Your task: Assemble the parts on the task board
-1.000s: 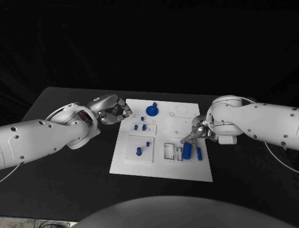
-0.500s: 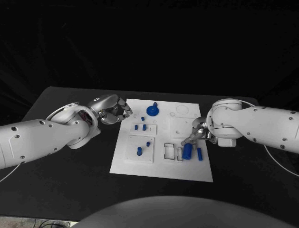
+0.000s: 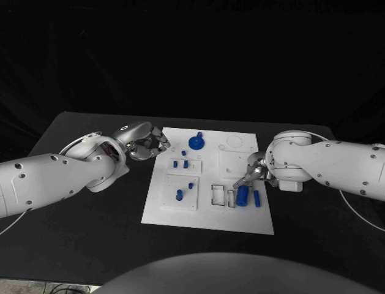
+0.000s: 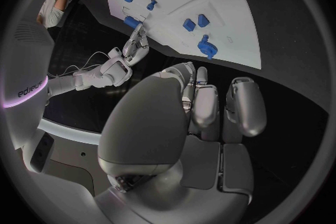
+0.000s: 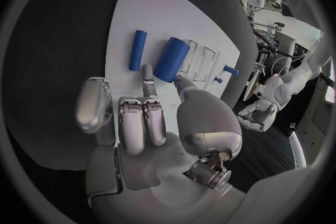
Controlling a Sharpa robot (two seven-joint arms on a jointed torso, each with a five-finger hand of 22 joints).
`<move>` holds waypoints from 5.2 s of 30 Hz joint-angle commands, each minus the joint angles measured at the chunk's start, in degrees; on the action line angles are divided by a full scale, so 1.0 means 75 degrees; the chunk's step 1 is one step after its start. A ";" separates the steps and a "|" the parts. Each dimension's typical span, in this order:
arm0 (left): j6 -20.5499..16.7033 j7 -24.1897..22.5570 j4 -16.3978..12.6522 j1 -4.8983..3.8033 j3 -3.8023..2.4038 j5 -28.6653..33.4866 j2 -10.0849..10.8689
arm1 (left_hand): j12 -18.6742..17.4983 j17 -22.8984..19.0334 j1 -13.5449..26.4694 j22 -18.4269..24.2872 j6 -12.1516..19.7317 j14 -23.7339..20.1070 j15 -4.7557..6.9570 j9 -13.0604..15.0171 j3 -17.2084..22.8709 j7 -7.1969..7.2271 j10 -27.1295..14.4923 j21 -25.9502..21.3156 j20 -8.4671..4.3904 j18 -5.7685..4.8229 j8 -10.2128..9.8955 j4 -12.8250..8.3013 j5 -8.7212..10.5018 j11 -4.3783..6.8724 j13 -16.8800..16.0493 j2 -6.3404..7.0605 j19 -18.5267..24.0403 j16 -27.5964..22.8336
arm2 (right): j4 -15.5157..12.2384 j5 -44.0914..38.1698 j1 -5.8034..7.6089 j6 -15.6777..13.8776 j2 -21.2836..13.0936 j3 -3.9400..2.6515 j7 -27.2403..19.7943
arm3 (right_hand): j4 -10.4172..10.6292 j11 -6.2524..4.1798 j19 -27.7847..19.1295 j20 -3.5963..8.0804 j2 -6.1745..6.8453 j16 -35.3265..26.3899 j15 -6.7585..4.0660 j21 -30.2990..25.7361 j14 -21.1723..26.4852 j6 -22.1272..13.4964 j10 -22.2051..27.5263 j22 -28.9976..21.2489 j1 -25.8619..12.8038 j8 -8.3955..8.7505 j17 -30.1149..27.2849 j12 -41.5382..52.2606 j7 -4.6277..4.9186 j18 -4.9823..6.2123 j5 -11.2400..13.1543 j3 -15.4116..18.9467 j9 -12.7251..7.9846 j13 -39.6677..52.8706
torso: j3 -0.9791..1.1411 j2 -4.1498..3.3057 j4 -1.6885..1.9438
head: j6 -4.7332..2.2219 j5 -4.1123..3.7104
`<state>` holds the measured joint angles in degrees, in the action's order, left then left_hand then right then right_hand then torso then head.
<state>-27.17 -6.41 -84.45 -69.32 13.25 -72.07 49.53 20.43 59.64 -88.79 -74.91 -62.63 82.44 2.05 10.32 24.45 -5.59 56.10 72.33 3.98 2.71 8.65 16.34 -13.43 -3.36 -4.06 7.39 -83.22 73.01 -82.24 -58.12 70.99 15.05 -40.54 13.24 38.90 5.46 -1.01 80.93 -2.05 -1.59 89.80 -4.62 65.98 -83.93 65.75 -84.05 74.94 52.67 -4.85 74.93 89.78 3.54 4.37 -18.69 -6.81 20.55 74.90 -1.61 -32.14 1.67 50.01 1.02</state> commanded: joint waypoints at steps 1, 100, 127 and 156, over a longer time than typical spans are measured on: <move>0.0059 0.0009 -0.0007 0.0006 -0.0005 0.0021 -0.0008 | 0.0050 -0.0007 -0.0039 -0.1382 -0.0035 0.0013 0.0001 0.0010 0.0017 -0.0040 0.0047 -0.0016 0.0020 0.0115 0.0036 0.0007 -0.0050 -0.0008 0.0006 -0.0065 0.0043 -0.0008 | 0.0022 0.0151 -0.0072 -0.0353 0.0001 0.0040 -0.0018 | -0.0123 -0.0032 -0.0050 0.0012 -0.0079 0.0026 0.0014 -0.0045 -0.0810 -0.0017 -0.0794 0.1034 0.0210 -0.0069 0.2010 0.0030 -0.0067 0.0101 -0.0224 -0.0105 0.0082 0.2013 | 0.0002 0.0000 0.0002 | -0.0001 0.0000; 0.0294 0.0030 0.0067 0.0010 -0.0005 0.0052 -0.0103 | 0.0048 -0.0019 -0.0041 -0.1374 -0.0015 -0.0001 -0.0002 0.0022 0.0022 -0.0038 0.0043 -0.0046 0.0027 0.0121 0.0052 0.0008 -0.0072 -0.0007 0.0012 -0.0074 0.0060 -0.0001 | -0.0131 0.1177 0.0204 -0.0372 0.0659 0.0038 -0.0141 | 0.0488 0.0030 -0.0109 -0.0011 0.0117 0.0026 0.0052 -0.1155 -0.0810 -0.1013 -0.0794 0.0847 -0.0830 -0.0289 0.2010 0.0030 0.0013 0.0223 0.2101 0.0285 0.2667 0.2013 | 0.0000 -0.0001 0.0004 | -0.0001 0.0048; 0.0278 0.0028 0.0086 0.0015 -0.0005 0.0052 -0.0111 | 0.0048 -0.0027 -0.0051 -0.1374 -0.0011 -0.0006 -0.0002 0.0024 0.0032 -0.0038 0.0043 -0.0044 0.0027 0.0121 0.0054 0.0004 -0.0084 -0.0006 0.0012 -0.0082 0.0060 -0.0003 | -0.1672 0.0984 0.0798 -0.0934 -0.1555 0.0038 -0.0399 | 0.0308 -0.0015 -0.0042 0.0023 -0.0107 0.0026 0.0016 -0.1097 -0.0810 -0.1091 -0.0794 0.0961 0.0492 -0.0525 0.2010 0.0030 -0.0033 0.0201 -0.0264 0.0369 0.2788 0.2013 | -0.0010 0.0020 -0.0025 | -0.0001 0.0020; 0.0253 0.0036 0.0038 0.0031 -0.0005 0.0052 -0.0058 | 0.0051 -0.0019 -0.0061 -0.1376 -0.0009 -0.0008 0.0000 0.0028 0.0045 -0.0036 0.0049 -0.0041 0.0028 0.0120 0.0061 0.0003 -0.0094 -0.0005 0.0012 -0.0091 0.0059 0.0004 | -0.0790 -0.0290 0.0076 0.0103 -0.1134 0.0041 -0.0105 | 0.0224 -0.0100 -0.0081 0.0076 -0.0226 0.0026 -0.0052 -0.1333 -0.0810 -0.0698 -0.0794 0.0916 0.0559 -0.0614 0.2010 0.0030 -0.0134 0.0231 0.0378 0.0327 0.2677 0.2013 | -0.0010 0.0009 -0.0008 | -0.0001 -0.0002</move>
<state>-25.62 -6.06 -84.02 -69.15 13.25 -71.88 49.20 20.43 59.49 -89.02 -74.91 -62.63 82.43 2.05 10.44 24.45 -5.60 56.10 72.34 4.18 2.71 8.83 16.33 -13.84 -3.36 -4.06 7.16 -83.01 73.00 -88.26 -58.15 71.65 13.67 -49.14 13.54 37.47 7.20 -1.33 80.43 -1.95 -3.46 89.80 -4.61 56.36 -83.92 60.27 -84.14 74.91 57.16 -9.66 74.91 89.78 2.57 5.28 -15.65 -3.96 40.68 74.91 -1.70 -32.05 1.64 50.01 1.08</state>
